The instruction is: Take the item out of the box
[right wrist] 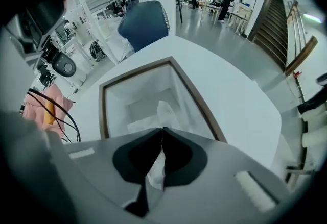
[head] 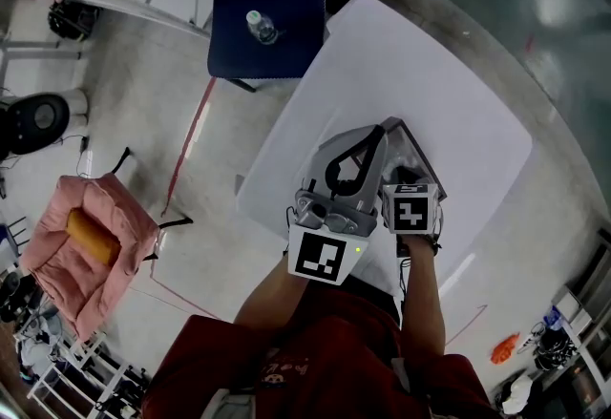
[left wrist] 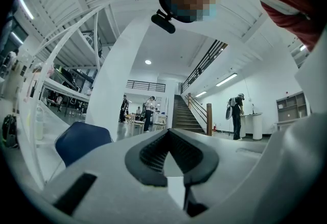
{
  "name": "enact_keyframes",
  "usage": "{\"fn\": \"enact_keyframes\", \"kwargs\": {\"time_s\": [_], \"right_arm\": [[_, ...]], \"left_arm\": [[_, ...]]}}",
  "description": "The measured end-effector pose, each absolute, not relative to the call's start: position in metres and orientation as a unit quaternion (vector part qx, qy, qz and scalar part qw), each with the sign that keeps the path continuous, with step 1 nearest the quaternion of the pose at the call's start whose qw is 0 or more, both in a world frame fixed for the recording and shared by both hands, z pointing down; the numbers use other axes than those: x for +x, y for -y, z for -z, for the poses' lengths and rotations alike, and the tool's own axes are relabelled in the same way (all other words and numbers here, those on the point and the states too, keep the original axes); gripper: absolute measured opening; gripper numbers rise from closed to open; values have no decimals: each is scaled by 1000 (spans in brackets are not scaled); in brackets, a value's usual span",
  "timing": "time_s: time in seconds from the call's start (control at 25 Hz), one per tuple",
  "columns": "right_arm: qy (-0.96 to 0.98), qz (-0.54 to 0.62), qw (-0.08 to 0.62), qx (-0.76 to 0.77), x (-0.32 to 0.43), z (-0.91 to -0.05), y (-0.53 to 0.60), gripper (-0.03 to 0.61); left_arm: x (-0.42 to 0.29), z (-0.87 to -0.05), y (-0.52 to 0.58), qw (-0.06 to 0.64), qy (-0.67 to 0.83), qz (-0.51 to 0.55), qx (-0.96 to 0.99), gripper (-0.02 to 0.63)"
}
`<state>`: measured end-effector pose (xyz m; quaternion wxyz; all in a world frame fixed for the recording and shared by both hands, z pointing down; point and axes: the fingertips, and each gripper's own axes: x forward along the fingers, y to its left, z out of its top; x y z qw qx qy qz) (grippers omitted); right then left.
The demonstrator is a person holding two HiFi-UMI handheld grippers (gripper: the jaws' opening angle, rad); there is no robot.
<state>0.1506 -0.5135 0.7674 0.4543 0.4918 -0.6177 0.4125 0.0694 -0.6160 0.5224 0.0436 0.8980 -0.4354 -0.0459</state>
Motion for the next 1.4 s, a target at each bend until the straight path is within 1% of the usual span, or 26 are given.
{"fn": "enact_keyframes", "kwargs": {"time_s": [0.68, 0.88, 1.08, 1.4], "right_arm": [[682, -335, 348, 550, 157, -669, 501, 6], [699, -303, 312, 568, 162, -630, 491, 8], [713, -275, 276, 583, 174, -588, 475, 6], [731, -225, 223, 605, 188, -525, 438, 6]], "left_arm": [[69, -466, 551, 3, 459, 56, 887, 2], [74, -449, 524, -5, 460, 61, 886, 2], [80, -426, 498, 2, 467, 86, 880, 2], [93, -391, 451, -16, 473, 92, 876, 2]]}}
